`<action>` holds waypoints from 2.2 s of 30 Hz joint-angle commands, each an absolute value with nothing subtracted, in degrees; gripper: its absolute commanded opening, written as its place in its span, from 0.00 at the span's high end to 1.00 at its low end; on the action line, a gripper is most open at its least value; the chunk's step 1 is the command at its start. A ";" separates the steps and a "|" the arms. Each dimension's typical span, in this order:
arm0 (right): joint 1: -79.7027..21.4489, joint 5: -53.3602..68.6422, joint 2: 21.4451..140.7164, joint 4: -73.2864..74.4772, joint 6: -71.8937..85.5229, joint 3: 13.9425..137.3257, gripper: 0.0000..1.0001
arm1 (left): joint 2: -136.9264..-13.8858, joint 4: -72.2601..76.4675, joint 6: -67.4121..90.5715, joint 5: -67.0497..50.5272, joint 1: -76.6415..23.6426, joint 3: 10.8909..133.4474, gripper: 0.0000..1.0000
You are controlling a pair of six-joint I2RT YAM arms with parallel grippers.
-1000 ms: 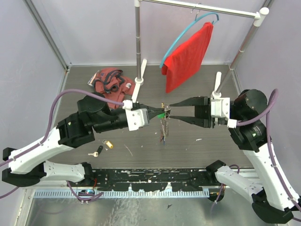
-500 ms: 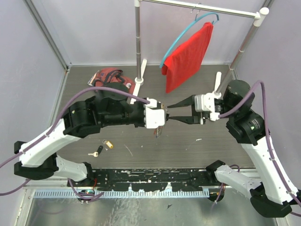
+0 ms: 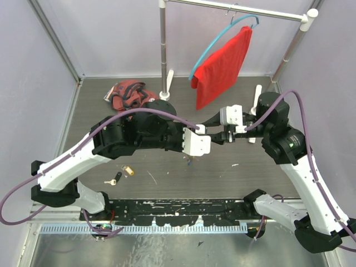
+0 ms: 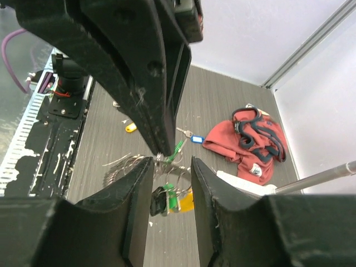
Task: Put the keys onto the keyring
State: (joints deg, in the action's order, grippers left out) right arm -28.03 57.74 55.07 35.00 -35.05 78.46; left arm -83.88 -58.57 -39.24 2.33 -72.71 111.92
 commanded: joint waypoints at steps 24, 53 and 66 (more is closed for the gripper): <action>-28.17 55.45 50.13 10.33 -17.28 59.20 0.63 | -88.91 -75.79 -39.21 16.25 -74.41 119.37 1.00; -35.11 46.15 48.22 -7.29 -6.83 50.42 0.67 | -87.79 -74.49 -40.41 13.70 -74.52 118.90 1.00; -35.20 47.54 48.86 -7.22 -7.30 51.33 0.72 | -87.44 -73.57 -40.69 12.88 -74.53 118.12 1.00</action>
